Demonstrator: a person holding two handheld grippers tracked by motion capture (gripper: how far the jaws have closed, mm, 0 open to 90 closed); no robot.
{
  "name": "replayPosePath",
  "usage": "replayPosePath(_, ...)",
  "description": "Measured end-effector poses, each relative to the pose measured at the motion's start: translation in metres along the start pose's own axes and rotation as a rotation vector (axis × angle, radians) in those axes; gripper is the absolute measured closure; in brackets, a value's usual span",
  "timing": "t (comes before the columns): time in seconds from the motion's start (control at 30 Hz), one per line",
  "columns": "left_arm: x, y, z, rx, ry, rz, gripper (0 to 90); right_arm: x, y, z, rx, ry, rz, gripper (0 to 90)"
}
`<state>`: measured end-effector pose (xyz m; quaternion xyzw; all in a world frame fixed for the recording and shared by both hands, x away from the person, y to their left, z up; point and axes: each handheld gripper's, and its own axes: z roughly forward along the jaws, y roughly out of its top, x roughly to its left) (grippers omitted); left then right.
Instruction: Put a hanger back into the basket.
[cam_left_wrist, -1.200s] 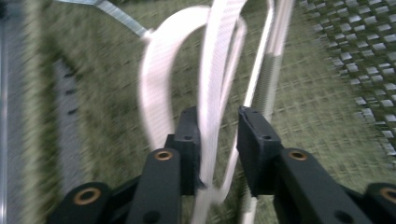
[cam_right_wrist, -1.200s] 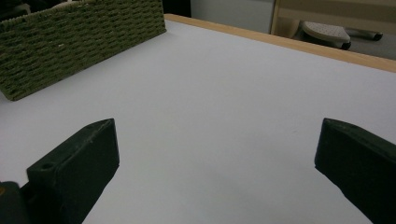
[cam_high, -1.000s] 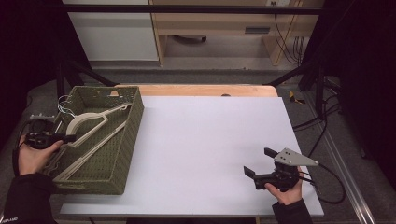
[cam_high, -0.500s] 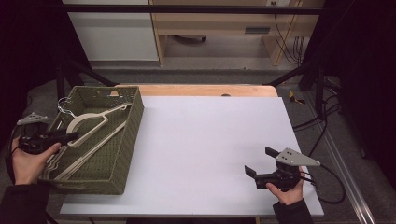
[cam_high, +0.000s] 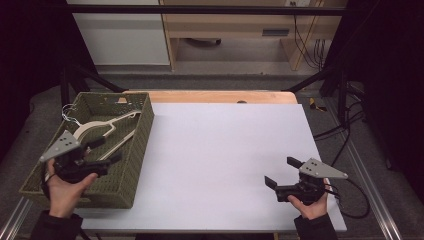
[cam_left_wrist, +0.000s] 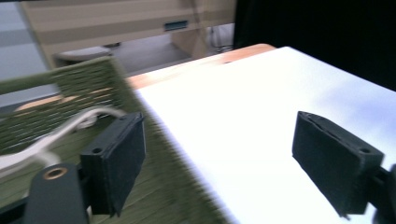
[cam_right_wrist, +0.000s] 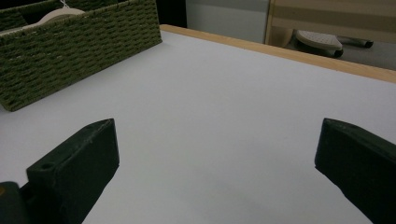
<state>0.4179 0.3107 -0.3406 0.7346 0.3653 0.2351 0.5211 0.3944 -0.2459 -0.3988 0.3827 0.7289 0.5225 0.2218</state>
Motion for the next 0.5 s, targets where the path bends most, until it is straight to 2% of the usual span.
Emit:
replayPosePath(0.17,-0.026,-0.008,0.018,-0.003,-0.051,0.009,10.9,-0.001,0.000,-0.002,-0.005,-0.002,-0.004,0.4)
replayPosePath(0.27,-0.035,-0.014,0.026,0.011,-0.071,0.023,10.2,-0.001,0.000,-0.003,-0.007,-0.004,-0.002,0.3)
replayPosePath(0.33,-0.038,-0.019,0.030,0.019,-0.085,0.018,10.1,-0.002,0.000,-0.004,-0.010,-0.006,-0.006,0.3)
replayPosePath(0.43,-0.040,-0.022,0.032,0.026,-0.084,0.030,10.1,-0.003,0.000,-0.006,-0.013,-0.008,-0.004,0.4)
replayPosePath(0.5,-0.039,-0.028,0.033,0.009,-0.091,0.012,10.4,-0.004,0.000,-0.006,-0.015,-0.002,0.000,0.4)
